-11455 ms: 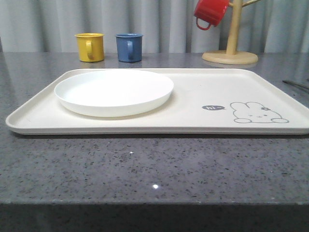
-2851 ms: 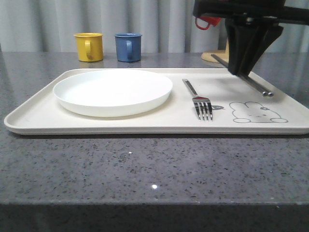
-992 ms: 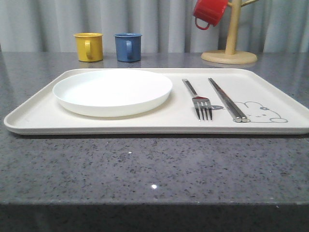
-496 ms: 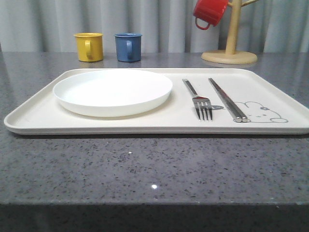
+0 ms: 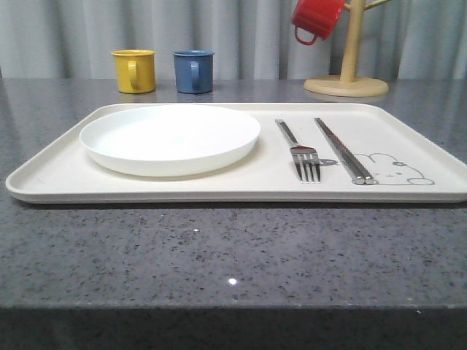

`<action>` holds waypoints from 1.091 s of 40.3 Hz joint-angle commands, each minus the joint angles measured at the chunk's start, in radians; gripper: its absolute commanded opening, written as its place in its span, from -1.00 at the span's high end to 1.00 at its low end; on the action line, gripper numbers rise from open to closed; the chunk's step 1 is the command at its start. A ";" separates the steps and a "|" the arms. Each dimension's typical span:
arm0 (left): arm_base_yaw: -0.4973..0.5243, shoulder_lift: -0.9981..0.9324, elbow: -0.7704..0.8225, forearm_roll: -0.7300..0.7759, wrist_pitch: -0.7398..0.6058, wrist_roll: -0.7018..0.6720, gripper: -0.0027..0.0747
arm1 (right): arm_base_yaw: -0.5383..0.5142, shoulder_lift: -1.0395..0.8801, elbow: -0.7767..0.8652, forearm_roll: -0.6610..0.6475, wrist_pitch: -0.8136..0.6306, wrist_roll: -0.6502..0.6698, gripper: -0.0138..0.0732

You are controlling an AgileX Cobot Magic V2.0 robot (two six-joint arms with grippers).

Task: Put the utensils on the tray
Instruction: 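Move the right gripper to the steel spoon and grasp it, then lower the spoon onto the tray beside the chopsticks and release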

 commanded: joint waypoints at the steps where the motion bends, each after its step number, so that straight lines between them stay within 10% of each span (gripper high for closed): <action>1: -0.005 0.010 -0.025 -0.013 -0.088 -0.006 0.98 | -0.004 -0.036 -0.022 0.005 0.009 -0.011 0.73; 15: -0.005 0.010 -0.025 -0.013 -0.088 -0.006 0.98 | 0.051 -0.182 -0.023 0.055 0.088 0.070 0.73; 44: -0.005 0.010 -0.025 -0.013 -0.088 -0.006 0.98 | 0.503 -0.181 -0.021 0.118 0.094 0.307 0.71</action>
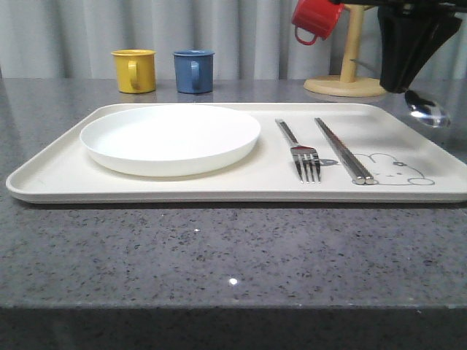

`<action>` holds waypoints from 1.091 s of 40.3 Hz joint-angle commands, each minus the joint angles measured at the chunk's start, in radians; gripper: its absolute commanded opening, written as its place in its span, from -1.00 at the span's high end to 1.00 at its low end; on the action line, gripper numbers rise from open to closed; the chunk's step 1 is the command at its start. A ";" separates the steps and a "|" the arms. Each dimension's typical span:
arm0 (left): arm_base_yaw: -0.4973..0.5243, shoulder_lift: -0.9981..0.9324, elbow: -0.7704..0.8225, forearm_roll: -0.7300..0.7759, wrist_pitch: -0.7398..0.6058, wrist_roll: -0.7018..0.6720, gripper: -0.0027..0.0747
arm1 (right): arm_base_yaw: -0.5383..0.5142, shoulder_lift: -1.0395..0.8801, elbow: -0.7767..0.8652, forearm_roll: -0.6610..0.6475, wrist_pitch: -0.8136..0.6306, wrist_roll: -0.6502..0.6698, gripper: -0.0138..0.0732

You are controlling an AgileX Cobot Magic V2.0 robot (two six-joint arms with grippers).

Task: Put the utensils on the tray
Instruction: 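Lower the spoon onto the tray beside the chopsticks and release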

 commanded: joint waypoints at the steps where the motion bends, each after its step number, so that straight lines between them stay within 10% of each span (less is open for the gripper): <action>1: -0.005 0.010 -0.025 -0.013 -0.088 -0.006 0.98 | -0.002 -0.012 -0.021 -0.007 0.088 0.015 0.71; 37: -0.005 0.010 -0.025 -0.013 -0.088 -0.006 0.98 | -0.004 0.062 0.027 -0.013 0.087 0.075 0.71; 44: -0.005 0.010 -0.025 -0.013 -0.088 -0.006 0.98 | -0.004 0.062 0.027 -0.013 0.081 0.081 0.44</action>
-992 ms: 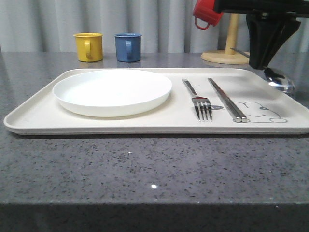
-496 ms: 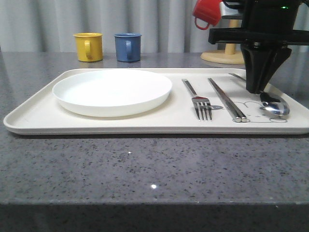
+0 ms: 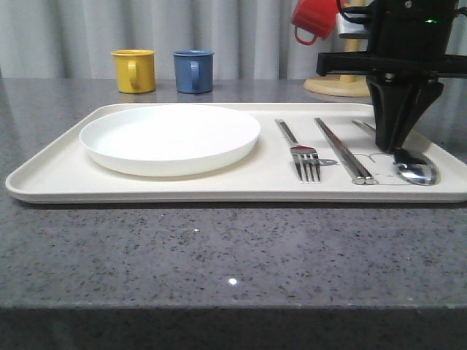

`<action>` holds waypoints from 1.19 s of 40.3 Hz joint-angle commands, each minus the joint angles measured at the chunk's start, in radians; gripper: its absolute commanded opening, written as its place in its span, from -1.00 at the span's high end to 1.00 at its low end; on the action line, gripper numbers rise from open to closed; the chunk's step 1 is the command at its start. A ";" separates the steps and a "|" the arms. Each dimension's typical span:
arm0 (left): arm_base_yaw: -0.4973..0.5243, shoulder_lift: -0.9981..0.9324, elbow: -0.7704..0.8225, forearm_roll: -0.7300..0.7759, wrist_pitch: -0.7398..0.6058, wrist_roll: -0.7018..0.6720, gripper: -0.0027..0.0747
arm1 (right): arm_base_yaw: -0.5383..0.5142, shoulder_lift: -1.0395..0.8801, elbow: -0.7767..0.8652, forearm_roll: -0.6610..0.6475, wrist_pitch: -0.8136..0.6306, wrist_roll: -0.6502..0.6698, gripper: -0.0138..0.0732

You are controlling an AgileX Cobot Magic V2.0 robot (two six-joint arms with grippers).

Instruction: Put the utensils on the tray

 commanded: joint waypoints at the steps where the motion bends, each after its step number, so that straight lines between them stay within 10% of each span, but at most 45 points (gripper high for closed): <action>1: -0.005 0.010 -0.025 -0.013 -0.088 -0.006 0.98 | -0.004 -0.047 -0.015 -0.015 0.090 0.008 0.37; 17: -0.005 0.010 -0.025 -0.013 -0.088 -0.006 0.98 | -0.004 -0.121 -0.104 -0.033 0.078 0.007 -0.14; 30: -0.005 0.010 -0.025 -0.013 -0.088 -0.006 0.98 | 0.007 -0.328 -0.127 -0.039 0.059 -0.105 0.86; 48: -0.005 0.010 -0.025 -0.013 -0.088 -0.006 0.98 | 0.047 -0.910 0.594 -0.065 -0.606 -0.202 0.84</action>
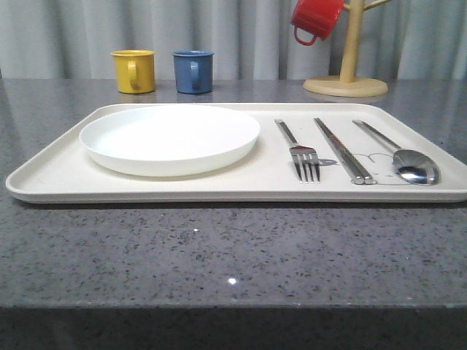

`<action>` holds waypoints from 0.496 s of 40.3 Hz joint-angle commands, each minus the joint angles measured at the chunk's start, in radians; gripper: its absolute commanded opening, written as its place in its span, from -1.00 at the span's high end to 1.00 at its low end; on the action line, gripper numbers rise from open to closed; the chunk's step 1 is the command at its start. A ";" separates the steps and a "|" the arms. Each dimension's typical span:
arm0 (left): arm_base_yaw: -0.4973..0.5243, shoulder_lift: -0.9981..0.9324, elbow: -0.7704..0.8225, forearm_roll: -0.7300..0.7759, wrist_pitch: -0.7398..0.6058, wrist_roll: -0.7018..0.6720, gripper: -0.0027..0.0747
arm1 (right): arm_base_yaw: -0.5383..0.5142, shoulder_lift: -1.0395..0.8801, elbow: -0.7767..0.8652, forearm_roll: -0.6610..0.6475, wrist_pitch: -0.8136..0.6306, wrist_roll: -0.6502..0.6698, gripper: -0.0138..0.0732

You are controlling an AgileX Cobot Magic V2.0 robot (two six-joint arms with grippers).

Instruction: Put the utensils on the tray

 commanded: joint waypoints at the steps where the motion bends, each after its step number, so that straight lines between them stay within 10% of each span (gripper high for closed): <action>1: -0.005 0.010 -0.025 -0.013 -0.088 -0.006 0.98 | 0.002 -0.156 0.165 -0.026 -0.243 -0.019 0.84; 10: -0.005 0.010 -0.025 -0.013 -0.088 -0.006 0.98 | 0.002 -0.506 0.527 -0.107 -0.532 -0.020 0.84; 20: -0.005 0.010 -0.025 -0.013 -0.088 -0.006 0.98 | 0.002 -0.791 0.672 -0.120 -0.530 -0.020 0.84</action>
